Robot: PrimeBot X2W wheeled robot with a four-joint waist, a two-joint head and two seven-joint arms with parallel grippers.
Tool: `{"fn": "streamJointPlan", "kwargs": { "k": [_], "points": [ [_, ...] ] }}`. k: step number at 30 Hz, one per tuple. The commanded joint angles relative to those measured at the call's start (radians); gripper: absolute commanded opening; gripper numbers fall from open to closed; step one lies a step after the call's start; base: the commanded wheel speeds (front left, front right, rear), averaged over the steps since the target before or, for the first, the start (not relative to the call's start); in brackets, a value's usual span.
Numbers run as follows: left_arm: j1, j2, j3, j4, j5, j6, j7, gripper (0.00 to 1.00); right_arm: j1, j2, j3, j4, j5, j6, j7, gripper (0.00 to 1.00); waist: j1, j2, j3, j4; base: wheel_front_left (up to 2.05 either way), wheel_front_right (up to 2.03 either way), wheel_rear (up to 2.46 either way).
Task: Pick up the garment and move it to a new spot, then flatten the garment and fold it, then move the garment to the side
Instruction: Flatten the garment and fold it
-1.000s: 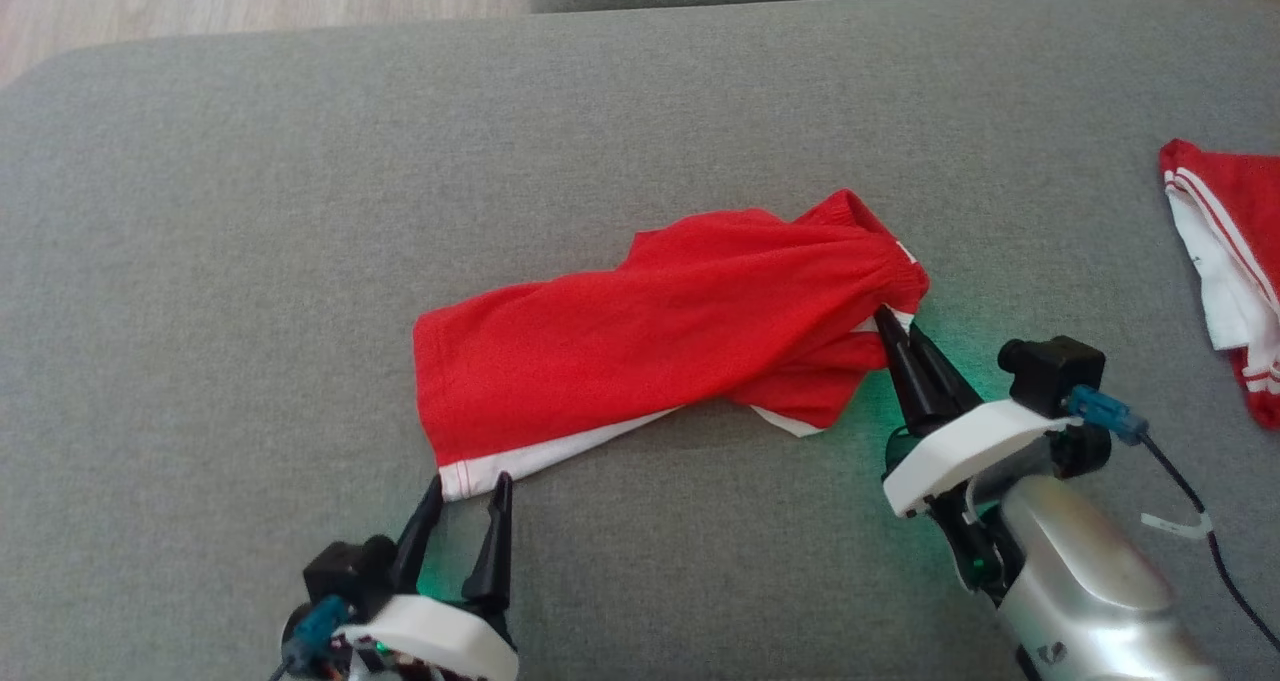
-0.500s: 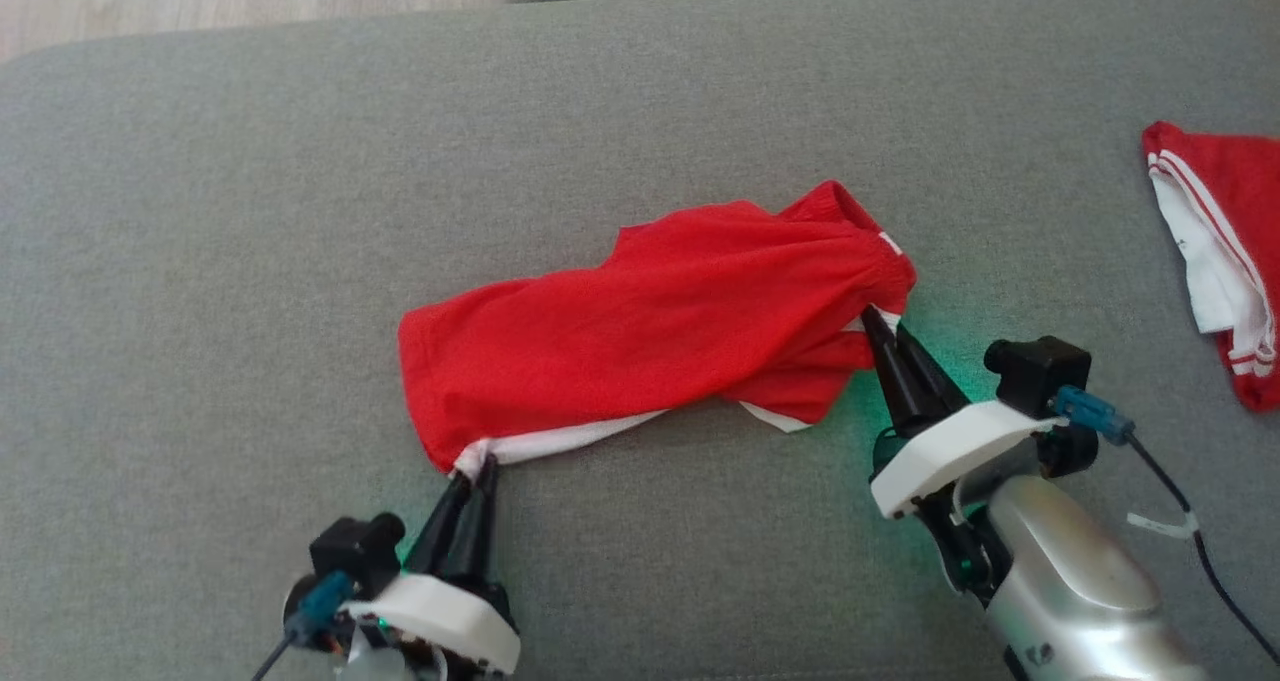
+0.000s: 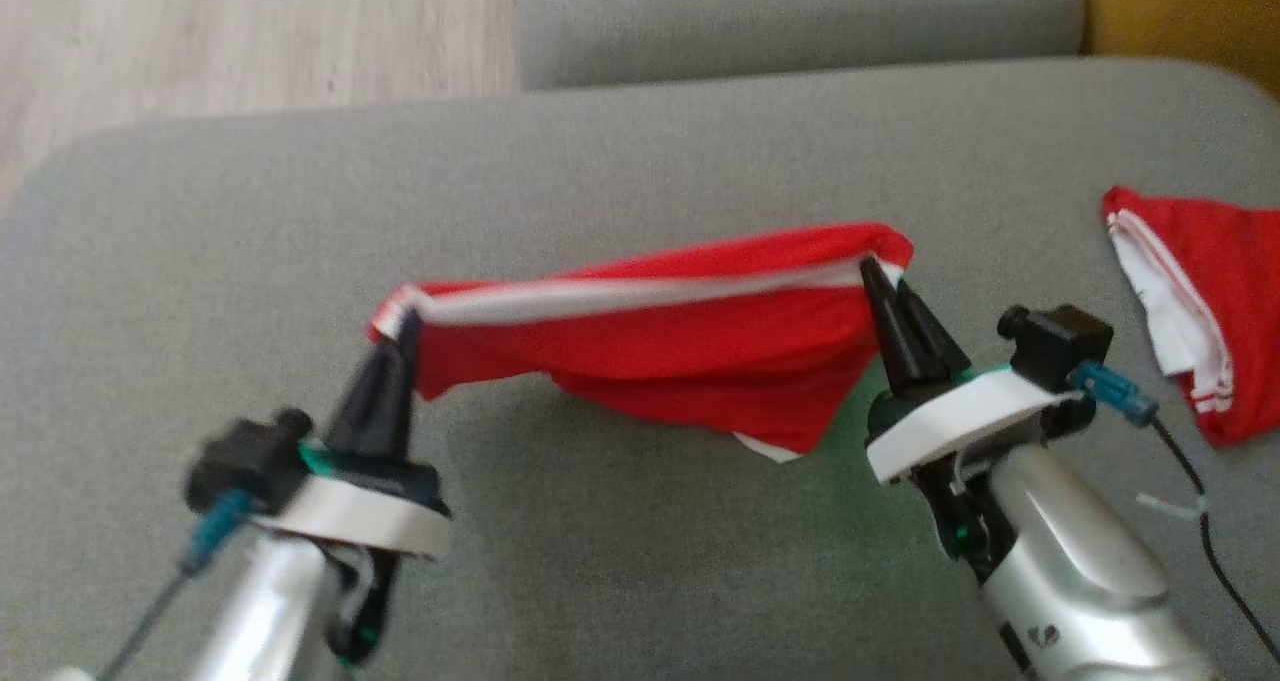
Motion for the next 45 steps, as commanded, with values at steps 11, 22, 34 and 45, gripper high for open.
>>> {"fn": "streamJointPlan", "kwargs": {
  "k": [11, 22, 34, 45],
  "points": [
    [-0.382, 0.228, 0.022, -0.117, -0.031, 0.002, 0.021, 0.0, -0.318, -0.103, 0.028, -0.205, 0.024, -0.001, 0.025, 0.0, 0.0001, 0.0, -0.072, 0.003, 0.0, 0.0, 0.0],
    [-0.75, 0.227, -0.033, 0.111, -0.015, 0.017, 0.044, 0.0, -0.701, -0.075, 0.039, 0.005, -0.106, -0.001, 0.06, 0.0, 0.0001, 0.0, 0.15, 0.002, 0.0, 0.0, 0.0],
    [-0.742, 0.08, 0.077, 0.08, 0.073, 0.028, -0.006, 0.0, -0.744, -0.019, -0.093, 0.153, -0.272, -0.001, -0.006, 0.0, 0.0001, 0.0, 0.201, 0.052, 0.0, 0.0, 0.0],
    [-0.171, -0.079, 0.058, 0.154, 0.083, 0.003, -0.006, 0.0, -0.179, -0.004, -0.033, 0.14, -0.139, -0.001, -0.006, 0.0, 0.0001, 0.0, 0.108, 0.056, 0.0, 0.0, 0.0]
  ]
}}
